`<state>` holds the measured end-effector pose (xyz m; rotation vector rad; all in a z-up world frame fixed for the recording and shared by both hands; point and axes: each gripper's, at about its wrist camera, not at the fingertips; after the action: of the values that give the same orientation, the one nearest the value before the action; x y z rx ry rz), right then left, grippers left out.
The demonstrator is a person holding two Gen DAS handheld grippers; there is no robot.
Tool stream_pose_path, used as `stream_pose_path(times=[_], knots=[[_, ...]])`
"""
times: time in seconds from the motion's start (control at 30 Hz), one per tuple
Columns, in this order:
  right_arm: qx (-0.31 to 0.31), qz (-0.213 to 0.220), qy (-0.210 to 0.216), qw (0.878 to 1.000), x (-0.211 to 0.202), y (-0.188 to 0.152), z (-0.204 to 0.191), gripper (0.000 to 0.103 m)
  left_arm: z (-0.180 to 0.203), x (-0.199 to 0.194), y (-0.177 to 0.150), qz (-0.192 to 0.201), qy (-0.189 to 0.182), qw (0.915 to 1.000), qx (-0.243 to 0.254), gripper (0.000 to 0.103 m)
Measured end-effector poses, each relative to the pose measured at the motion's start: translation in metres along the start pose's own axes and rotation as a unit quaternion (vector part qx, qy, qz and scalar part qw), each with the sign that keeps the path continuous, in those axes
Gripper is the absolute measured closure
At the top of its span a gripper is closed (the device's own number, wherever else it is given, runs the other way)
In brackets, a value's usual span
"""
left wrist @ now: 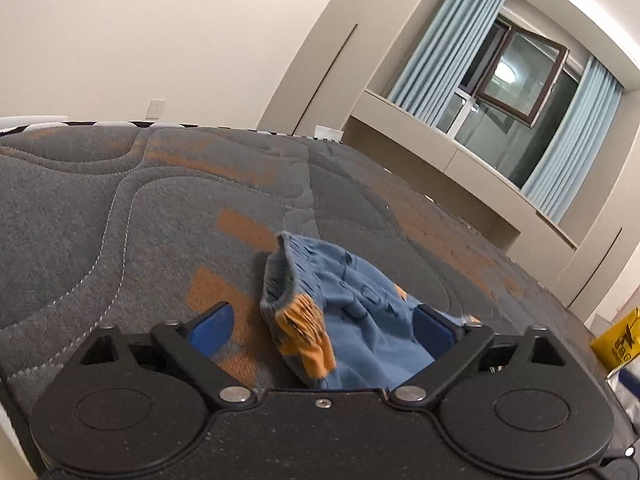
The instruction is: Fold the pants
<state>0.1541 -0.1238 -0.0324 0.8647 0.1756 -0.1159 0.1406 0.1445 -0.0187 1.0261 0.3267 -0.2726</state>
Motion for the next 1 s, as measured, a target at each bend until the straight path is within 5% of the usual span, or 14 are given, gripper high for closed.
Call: stream_pose_path(times=[0.6, 0.7, 0.87, 1.0], knots=[[-0.028, -0.004, -0.001, 1.000, 0.012, 0.000, -0.023, 0.000, -0.001, 0.009, 0.005, -0.006, -0.004, 0.9999, -0.015, 0.013], [-0.026, -0.005, 0.001, 1.000, 0.013, -0.001, -0.022, 0.000, -0.005, 0.007, 0.003, -0.005, -0.010, 0.9992, -0.039, 0.025], [-0.028, -0.003, -0.002, 1.000, 0.012, -0.001, -0.022, 0.000, -0.017, 0.006, -0.001, -0.005, -0.008, 0.9963, -0.085, 0.059], [-0.027, -0.002, -0.003, 1.000, 0.012, -0.002, -0.023, 0.000, -0.020, 0.007, -0.002, -0.010, -0.005, 0.9950, -0.099, 0.062]])
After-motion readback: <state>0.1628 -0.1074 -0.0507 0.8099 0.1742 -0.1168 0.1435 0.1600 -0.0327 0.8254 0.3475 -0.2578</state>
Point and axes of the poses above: each gripper's, at about its wrist camera, not at the fingertips, and x roughly the way its jaws point, z to its right, y to its top, and after that the axes turned 1 degree about -x, right-handed
